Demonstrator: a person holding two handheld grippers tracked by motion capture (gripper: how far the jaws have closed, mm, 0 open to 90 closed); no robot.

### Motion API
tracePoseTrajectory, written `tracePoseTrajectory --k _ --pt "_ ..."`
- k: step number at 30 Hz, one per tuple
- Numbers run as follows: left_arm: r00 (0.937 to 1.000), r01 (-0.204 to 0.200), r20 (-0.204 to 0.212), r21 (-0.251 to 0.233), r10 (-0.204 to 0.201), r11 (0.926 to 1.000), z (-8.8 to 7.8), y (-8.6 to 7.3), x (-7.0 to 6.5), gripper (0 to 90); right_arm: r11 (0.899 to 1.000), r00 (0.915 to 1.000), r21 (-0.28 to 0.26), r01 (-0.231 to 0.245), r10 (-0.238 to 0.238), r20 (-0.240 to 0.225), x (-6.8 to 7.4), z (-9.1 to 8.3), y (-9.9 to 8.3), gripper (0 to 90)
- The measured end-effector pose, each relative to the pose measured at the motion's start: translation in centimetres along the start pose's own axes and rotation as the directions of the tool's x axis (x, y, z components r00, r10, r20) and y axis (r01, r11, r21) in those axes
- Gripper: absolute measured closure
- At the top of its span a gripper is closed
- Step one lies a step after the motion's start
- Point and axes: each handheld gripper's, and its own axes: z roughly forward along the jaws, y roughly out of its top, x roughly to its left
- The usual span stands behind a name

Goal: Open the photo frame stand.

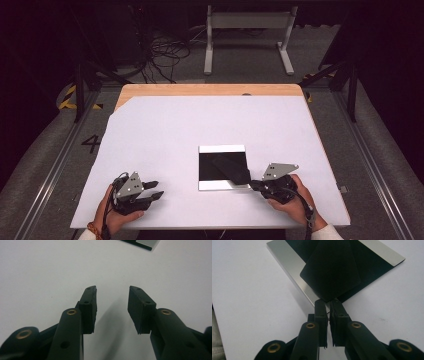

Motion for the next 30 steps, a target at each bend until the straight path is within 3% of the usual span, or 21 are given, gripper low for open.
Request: tracePoseTrajectory --k 11,30 --pt "1.0 -0.004 0.007 0.007 0.003 1.0 0.23 0.1 -0.14 58.9 1.0 0.9999 -0.028 0.009 -0.009 0.011 0.12 -0.07 0.15 84.0" --pt "0.9999 -0.009 0.007 0.014 0.009 0.9999 0.6 0.38 -0.23 58.8 0.997 0.9998 -0.069 -0.015 0.016 0.008 0.28 -0.49 0.37 81.1"
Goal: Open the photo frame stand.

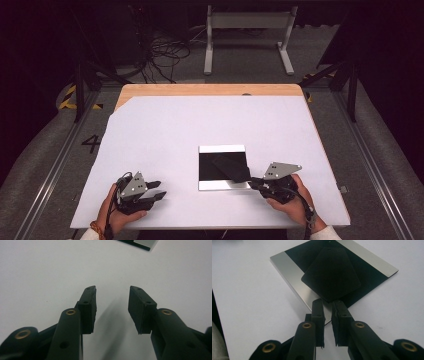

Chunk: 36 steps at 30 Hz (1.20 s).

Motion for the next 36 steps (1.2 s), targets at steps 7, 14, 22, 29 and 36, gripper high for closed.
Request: tracePoseTrajectory --k 7,14,22,29,36 --pt "1.0 0.002 0.003 0.003 -0.002 1.0 0.0 0.0 0.0 58.7 0.999 1.0 -0.041 -0.004 0.004 0.003 0.0 -0.2 0.5 80.6" --pt "1.0 0.001 0.004 0.005 -0.001 1.0 0.1 0.0 -0.1 58.7 0.998 0.9999 -0.064 -0.012 0.012 -0.002 0.1 -0.4 1.0 76.6" --pt "1.0 0.0 0.002 0.006 0.0 1.0 0.2 0.0 -0.1 58.8 0.997 0.9997 -0.074 -0.022 0.022 0.004 -0.1 -0.2 1.2 75.7" --pt "1.0 0.0 0.003 0.008 0.0 1.0 0.3 0.1 -0.1 58.7 0.993 0.9996 -0.114 -0.017 0.019 0.02 0.0 -0.4 1.8 75.7" --pt "1.0 0.001 0.007 0.008 -0.001 1.0 0.3 0.1 -0.1 58.6 0.992 0.9995 -0.127 -0.023 0.026 0.018 0.0 -0.5 1.9 75.4"
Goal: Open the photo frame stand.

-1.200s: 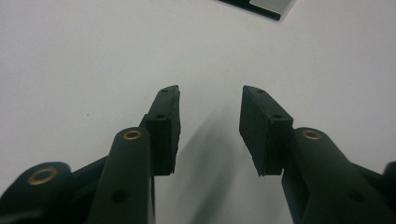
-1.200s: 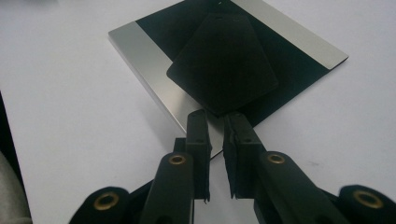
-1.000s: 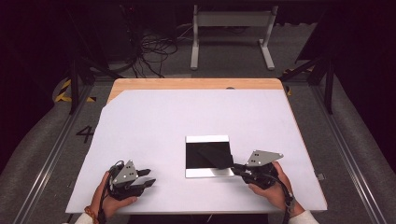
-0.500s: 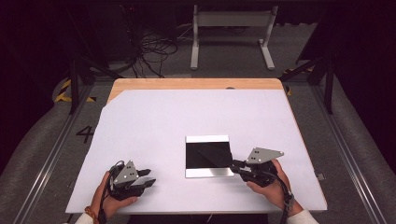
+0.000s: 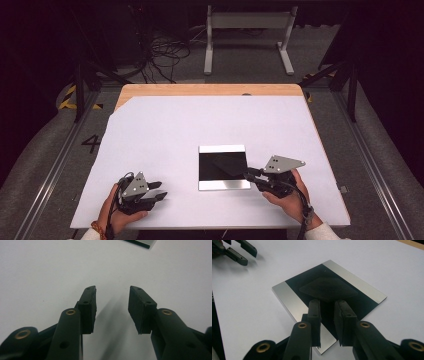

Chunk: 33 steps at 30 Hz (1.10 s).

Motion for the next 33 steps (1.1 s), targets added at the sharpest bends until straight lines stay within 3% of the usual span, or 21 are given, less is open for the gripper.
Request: tracePoseTrajectory --k 6,9,14,21,26,28,30,32,33 --pt "1.0 -0.001 0.005 -0.001 0.001 1.0 0.0 0.0 0.0 58.6 1.0 1.0 -0.003 -0.005 0.005 -0.006 0.0 0.0 0.1 73.5" --pt "1.0 0.002 0.006 0.003 -0.002 1.0 0.1 0.1 0.0 58.6 1.0 0.9993 -0.009 -0.021 0.02 -0.032 0.0 0.0 0.2 65.3" --pt "1.0 -0.002 0.004 0.0 0.002 1.0 0.0 0.0 0.0 58.5 0.999 0.9981 -0.006 -0.034 0.033 -0.052 0.0 0.1 0.3 58.9" --pt "0.9999 0.0 0.011 -0.002 0.0 1.0 0.1 0.1 -0.2 58.0 0.995 0.991 -0.002 -0.101 0.101 -0.088 -0.3 0.1 0.0 50.6" --pt "0.9998 -0.008 0.018 -0.001 0.008 1.0 0.4 0.4 -0.3 58.0 0.987 0.9811 -0.012 -0.16 0.158 -0.112 -0.9 -0.2 -0.1 46.5" --pt "0.9996 -0.014 0.023 -0.001 0.014 0.9999 0.5 0.6 -0.4 57.9 0.978 0.9703 -0.011 -0.209 0.206 -0.127 -1.4 -0.2 -0.2 45.0" --pt "0.9993 -0.024 0.029 0.004 0.024 0.9997 0.8 0.8 -0.5 57.7 0.972 0.9652 -0.012 -0.236 0.233 -0.119 -1.6 -0.2 -0.2 44.8" --pt "0.9992 -0.025 0.031 0.01 0.025 0.9996 0.9 0.9 -0.7 57.5 0.959 0.9496 -0.028 -0.281 0.274 -0.153 -2.0 -0.3 -0.2 44.1" --pt "0.999 -0.031 0.031 0.01 0.031 0.9995 1.0 1.0 -0.6 57.5 0.957 0.9474 -0.024 -0.288 0.282 -0.152 -2.0 -0.2 -0.2 43.6"
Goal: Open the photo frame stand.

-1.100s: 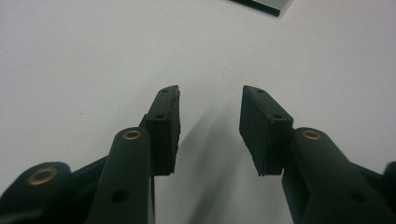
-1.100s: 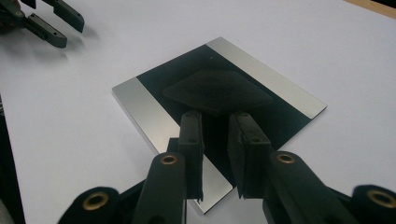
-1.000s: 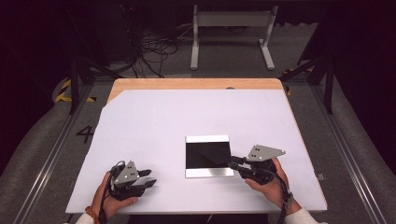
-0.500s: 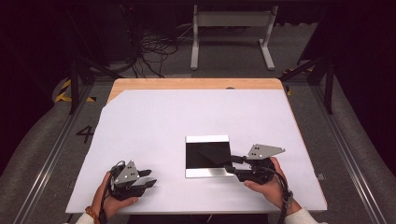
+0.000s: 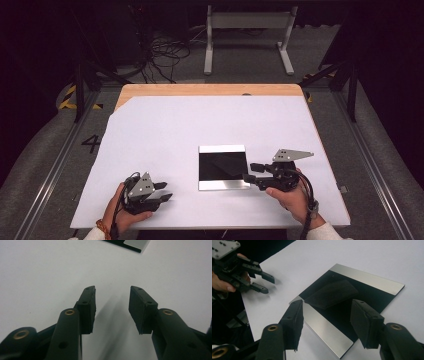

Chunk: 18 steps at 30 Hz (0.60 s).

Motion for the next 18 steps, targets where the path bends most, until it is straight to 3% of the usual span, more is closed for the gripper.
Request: tracePoseTrajectory --k 2,11,12,15,17,18 --pt "1.0 0.001 0.001 0.002 -0.001 1.0 0.1 0.1 0.0 57.3 0.999 0.9991 0.0 -0.041 0.041 -0.007 -0.2 0.2 -0.1 42.4" --pt "0.9996 -0.022 0.016 0.005 0.022 0.9997 0.9 0.9 -0.2 56.9 0.995 0.9946 0.015 -0.103 0.103 -0.011 -0.7 1.2 0.1 39.9" --pt "0.9996 -0.021 0.02 0.003 0.021 0.9998 1.0 1.1 -0.2 56.9 0.993 0.9924 0.016 -0.121 0.121 -0.022 -0.9 1.3 0.1 40.0" --pt "0.999 -0.035 0.027 0.008 0.035 0.9993 1.7 1.7 -0.2 56.9 0.975 0.9723 0.045 -0.219 0.222 -0.074 -1.9 2.1 0.2 37.6" --pt "0.9984 -0.047 0.031 0.011 0.047 0.9988 2.3 2.2 -0.1 56.5 0.966 0.9608 0.055 -0.254 0.258 -0.1 -2.3 2.7 0.0 36.4" --pt "0.9982 -0.049 0.036 0.014 0.048 0.9987 2.6 2.5 -0.1 56.3 0.967 0.9617 0.068 -0.248 0.254 -0.104 -2.2 3.1 0.0 36.4"
